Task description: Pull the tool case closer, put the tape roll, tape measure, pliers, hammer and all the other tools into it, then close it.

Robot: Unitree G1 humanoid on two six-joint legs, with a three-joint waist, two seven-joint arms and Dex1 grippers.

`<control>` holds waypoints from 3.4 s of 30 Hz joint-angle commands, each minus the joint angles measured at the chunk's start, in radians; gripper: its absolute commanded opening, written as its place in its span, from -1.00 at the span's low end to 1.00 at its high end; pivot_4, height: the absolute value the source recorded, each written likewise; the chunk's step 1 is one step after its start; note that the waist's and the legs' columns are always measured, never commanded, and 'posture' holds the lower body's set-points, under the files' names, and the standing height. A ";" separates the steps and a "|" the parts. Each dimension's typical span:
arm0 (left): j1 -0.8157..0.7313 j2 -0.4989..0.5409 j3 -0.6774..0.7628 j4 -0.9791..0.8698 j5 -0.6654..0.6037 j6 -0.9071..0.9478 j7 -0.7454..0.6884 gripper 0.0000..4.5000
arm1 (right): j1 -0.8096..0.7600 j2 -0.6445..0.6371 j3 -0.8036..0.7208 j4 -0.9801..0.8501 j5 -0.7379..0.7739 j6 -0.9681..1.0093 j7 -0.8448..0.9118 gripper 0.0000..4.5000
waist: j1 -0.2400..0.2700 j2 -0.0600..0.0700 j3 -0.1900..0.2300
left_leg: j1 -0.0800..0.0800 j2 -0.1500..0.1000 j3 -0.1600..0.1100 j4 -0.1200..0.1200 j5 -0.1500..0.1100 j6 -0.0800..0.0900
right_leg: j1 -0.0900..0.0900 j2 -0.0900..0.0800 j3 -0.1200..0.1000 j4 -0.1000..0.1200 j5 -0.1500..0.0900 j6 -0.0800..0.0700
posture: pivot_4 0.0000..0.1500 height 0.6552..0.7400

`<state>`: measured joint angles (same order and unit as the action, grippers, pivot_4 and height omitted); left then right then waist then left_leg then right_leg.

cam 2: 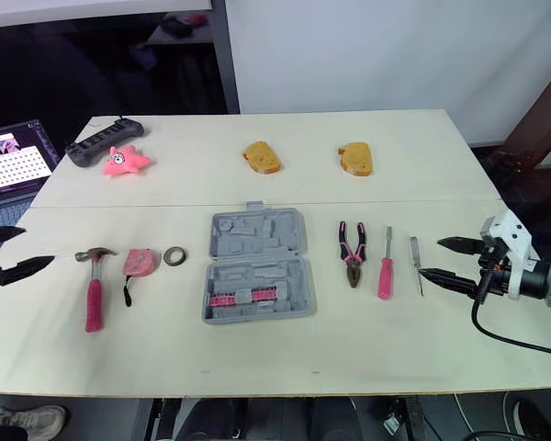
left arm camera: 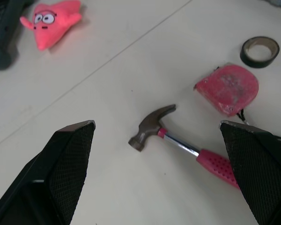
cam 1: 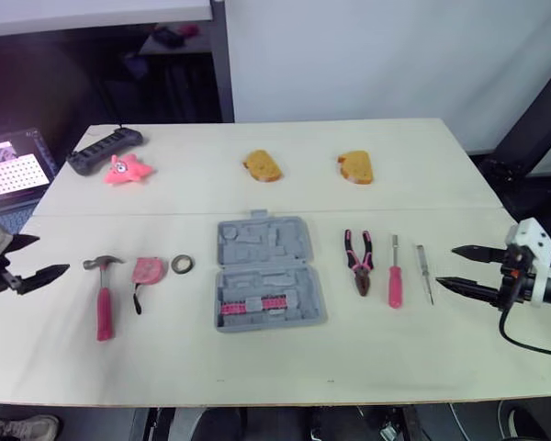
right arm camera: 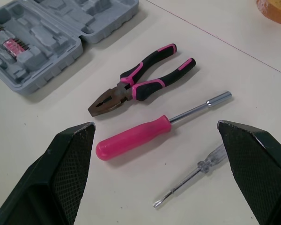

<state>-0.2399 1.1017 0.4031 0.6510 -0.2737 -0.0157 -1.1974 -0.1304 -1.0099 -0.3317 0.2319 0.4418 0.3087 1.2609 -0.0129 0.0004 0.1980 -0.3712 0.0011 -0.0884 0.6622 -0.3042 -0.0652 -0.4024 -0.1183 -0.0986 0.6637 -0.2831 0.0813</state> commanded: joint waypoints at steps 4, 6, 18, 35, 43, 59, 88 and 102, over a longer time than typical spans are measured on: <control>-0.036 0.028 -0.008 0.043 0.009 -0.022 -0.025 0.99 | -0.007 -0.013 -0.045 -0.041 0.027 0.018 -0.013 1.00 | -0.002 0.000 0.000 | 0.000 0.000 0.002 0.000 0.000 0.000 | -0.001 0.000 0.002 0.000 0.000 0.000 | 1.00 1.00; -0.049 0.026 -0.021 0.059 0.019 -0.024 -0.014 0.99 | -0.020 -0.019 -0.042 -0.031 0.028 0.036 -0.020 1.00 | -0.002 0.000 0.000 | 0.000 0.000 0.003 0.000 0.000 0.000 | -0.002 0.000 0.002 0.000 0.001 0.000 | 1.00 1.00; 0.071 -0.013 0.044 -0.171 -0.121 0.187 -0.053 0.99 | -0.082 -0.020 0.032 -0.254 0.051 0.226 -0.083 1.00 | -0.005 0.000 0.000 | 0.000 0.000 0.005 0.000 0.000 0.000 | -0.003 0.000 0.005 0.000 0.002 0.001 | 1.00 1.00; 0.537 -0.444 0.178 -1.226 -0.314 0.641 0.515 0.99 | -0.547 0.174 0.450 -0.571 0.135 0.563 -0.163 1.00 | 0.010 -0.004 0.001 | -0.002 0.000 0.006 0.003 0.000 0.000 | -0.004 0.000 0.009 -0.001 0.005 0.003 | 1.00 1.00; 0.565 -0.505 0.038 -1.338 -0.274 0.647 0.600 0.99 | -0.590 0.133 0.540 -0.460 0.038 0.479 -0.082 1.00 | 0.010 -0.005 0.001 | -0.001 0.000 0.006 0.004 0.000 0.000 | -0.004 0.001 0.010 -0.002 0.006 0.002 | 1.00 1.00; -0.022 -0.266 -0.434 -0.509 0.071 0.187 0.152 -1.00 | -0.631 0.327 0.777 0.094 -0.446 -0.096 -0.149 -0.97 | -0.006 -0.005 0.001 | -0.003 0.000 0.009 0.003 0.001 -0.002 | -0.008 0.002 0.011 -0.002 0.008 0.001 | 1.00 1.00; -0.250 -0.595 -0.560 -0.140 0.215 0.087 0.168 -1.00 | -0.632 0.530 0.728 0.291 -0.533 -0.249 -0.129 -0.97 | 0.000 -0.005 0.001 | -0.002 -0.001 0.010 0.005 0.003 -0.004 | -0.007 0.002 0.012 0.000 0.009 0.003 | 1.00 1.00; -0.103 -0.572 -0.559 -0.340 0.197 0.187 0.153 -1.00 | -0.421 0.434 0.675 -0.080 -0.478 0.016 -0.069 -0.97 | -0.001 -0.005 0.000 | -0.001 -0.001 0.010 0.005 0.002 -0.002 | -0.006 0.002 0.012 0.000 0.009 0.003 | 1.00 1.00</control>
<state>-0.3666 0.5401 -0.1219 0.3513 -0.0646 0.1540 -1.0207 -0.5541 -0.5810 0.3571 0.2179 -0.0720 0.3173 1.1837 -0.0141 -0.0046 0.1983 -0.3726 0.0004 -0.0786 0.6672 -0.3024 -0.0673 -0.4085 -0.1167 -0.0861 0.6631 -0.2742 0.0847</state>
